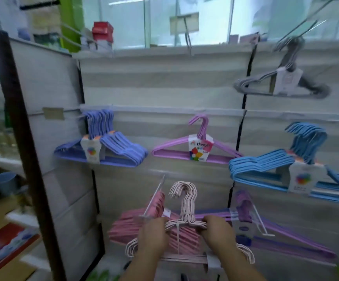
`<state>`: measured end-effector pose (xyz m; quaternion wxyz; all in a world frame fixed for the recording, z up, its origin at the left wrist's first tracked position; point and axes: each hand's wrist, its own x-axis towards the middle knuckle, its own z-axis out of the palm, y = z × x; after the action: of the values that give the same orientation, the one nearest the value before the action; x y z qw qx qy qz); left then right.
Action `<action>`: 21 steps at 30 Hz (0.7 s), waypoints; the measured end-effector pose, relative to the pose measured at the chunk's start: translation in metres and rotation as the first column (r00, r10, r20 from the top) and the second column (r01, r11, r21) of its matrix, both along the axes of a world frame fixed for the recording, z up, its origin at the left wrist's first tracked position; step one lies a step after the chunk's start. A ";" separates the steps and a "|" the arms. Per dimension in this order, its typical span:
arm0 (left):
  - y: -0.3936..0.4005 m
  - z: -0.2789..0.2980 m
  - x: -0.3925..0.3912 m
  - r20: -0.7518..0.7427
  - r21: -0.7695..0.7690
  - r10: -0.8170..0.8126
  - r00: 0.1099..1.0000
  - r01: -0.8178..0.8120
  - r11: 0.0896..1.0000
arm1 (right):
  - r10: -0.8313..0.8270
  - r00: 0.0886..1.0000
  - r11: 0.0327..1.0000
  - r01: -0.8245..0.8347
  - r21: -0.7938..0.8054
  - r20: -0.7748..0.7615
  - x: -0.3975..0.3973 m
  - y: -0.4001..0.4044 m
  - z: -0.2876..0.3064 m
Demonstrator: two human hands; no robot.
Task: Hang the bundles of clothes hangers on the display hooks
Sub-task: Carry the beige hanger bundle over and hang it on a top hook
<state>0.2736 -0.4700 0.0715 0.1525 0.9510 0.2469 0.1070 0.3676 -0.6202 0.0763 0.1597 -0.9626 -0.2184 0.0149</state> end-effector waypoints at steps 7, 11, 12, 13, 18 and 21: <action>0.020 0.078 0.010 0.155 0.105 -0.086 0.984 0.070 0.992 | -0.066 0.970 0.996 0.050 0.071 0.234 -0.011 0.013 0.074; 0.036 0.116 0.019 0.257 0.146 -0.124 0.959 0.088 0.985 | -0.118 0.925 0.989 0.076 0.128 0.361 -0.012 0.025 0.115; 0.041 0.127 0.021 0.282 0.166 -0.143 0.949 0.099 0.981 | -0.132 0.913 0.986 0.082 0.142 0.386 -0.012 0.028 0.127; 0.045 0.138 0.022 0.305 0.189 -0.162 0.938 0.107 0.976 | -0.144 0.901 0.985 0.090 0.150 0.409 -0.011 0.031 0.138; 0.057 0.194 0.027 0.406 0.323 -0.219 0.887 0.085 0.943 | -0.200 0.843 0.973 0.113 0.199 0.499 -0.008 0.043 0.195; 0.060 0.217 0.036 0.485 0.350 -0.253 0.837 0.079 0.934 | -0.219 0.823 0.967 0.109 0.232 0.525 -0.003 0.044 0.222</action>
<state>0.3093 -0.4101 0.2885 0.0685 0.9156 0.0914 0.3854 0.3647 -0.5760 0.2987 0.1834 -0.9220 -0.1712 -0.2950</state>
